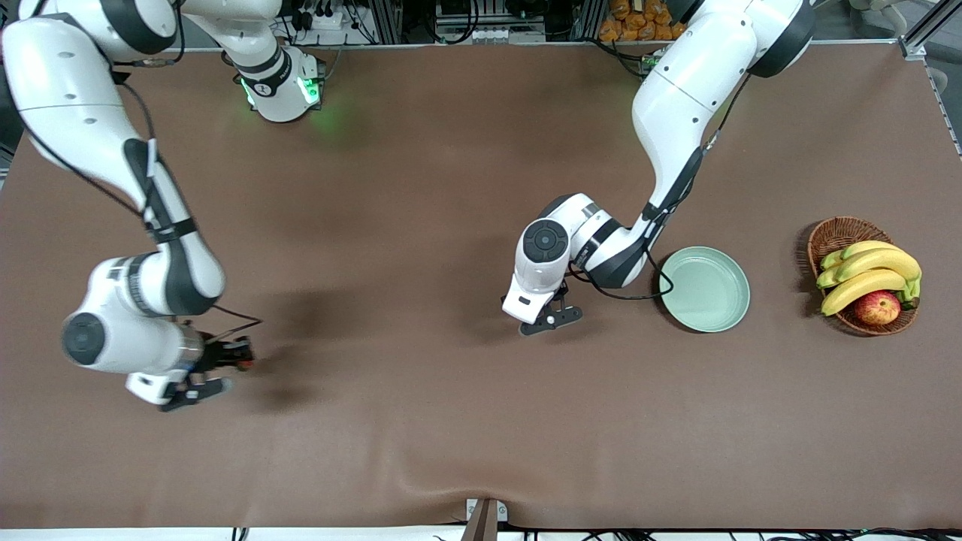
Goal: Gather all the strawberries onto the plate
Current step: 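Grasp the strawberry with the left gripper while the right gripper grasps another, then drop the strawberry on the plate while the right gripper sets another mid-table, then reach the left gripper to the strawberry while the right gripper returns, then grasp the strawberry with the left gripper while the right gripper grasps the last, then drop the strawberry on the plate while the right gripper sets another mid-table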
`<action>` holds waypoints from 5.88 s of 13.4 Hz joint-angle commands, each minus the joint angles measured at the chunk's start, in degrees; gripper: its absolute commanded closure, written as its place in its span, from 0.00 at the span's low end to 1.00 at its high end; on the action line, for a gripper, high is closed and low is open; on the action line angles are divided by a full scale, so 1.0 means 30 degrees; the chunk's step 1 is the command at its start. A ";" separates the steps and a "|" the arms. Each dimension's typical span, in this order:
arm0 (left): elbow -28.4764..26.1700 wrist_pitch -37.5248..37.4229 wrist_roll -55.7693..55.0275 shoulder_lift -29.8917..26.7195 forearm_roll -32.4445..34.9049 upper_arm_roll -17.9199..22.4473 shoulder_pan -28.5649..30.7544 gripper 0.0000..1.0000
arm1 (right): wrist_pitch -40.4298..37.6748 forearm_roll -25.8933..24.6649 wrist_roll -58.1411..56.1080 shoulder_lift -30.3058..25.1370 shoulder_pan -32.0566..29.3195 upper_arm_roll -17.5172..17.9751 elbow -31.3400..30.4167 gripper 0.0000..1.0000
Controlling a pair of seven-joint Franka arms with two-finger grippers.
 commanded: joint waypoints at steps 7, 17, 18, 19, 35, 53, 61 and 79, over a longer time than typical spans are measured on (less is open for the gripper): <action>-0.1773 -0.0574 0.0535 -0.2870 0.0412 -0.0464 0.3038 1.00 | 0.1595 -0.0106 0.6429 0.0666 0.7581 0.0523 0.1248 1.00; -0.7522 -0.3737 0.8144 -0.7564 0.0617 -0.2663 1.0624 1.00 | 0.6285 -0.0253 1.4935 0.4856 1.3943 -0.0235 0.4527 0.94; -0.7669 -0.3738 0.8994 -0.7564 0.0618 -0.2663 1.1097 1.00 | 0.6374 -0.0281 1.5056 0.4858 1.4239 -0.0645 0.4500 0.41; -0.7874 -0.3738 0.9728 -0.7506 0.0676 -0.2634 1.1362 1.00 | 0.6404 -0.0398 1.5086 0.4829 1.4474 -0.0852 0.4413 0.00; -0.6036 -0.3386 0.5793 -0.6600 0.1147 -0.5355 1.1634 0.00 | -0.0803 -0.0194 0.8657 -0.5891 0.0866 -0.1001 -0.2906 0.00; 0.4136 0.2178 -0.6964 0.2424 0.0500 0.0472 0.0058 0.34 | 0.1334 -0.2303 -0.0032 -0.0680 -0.6911 -0.2114 -0.3410 0.00; 0.3872 0.2592 -0.6965 0.2573 0.0734 0.0472 -0.0207 0.93 | 0.2098 -0.2391 -0.0031 -0.0005 -0.6910 -0.2495 -0.3819 0.84; -0.7050 -0.4711 1.4799 -0.6246 0.1290 -0.2576 1.2680 1.00 | 0.1657 -0.1601 0.2594 -0.0799 0.1186 0.2926 -0.1688 1.00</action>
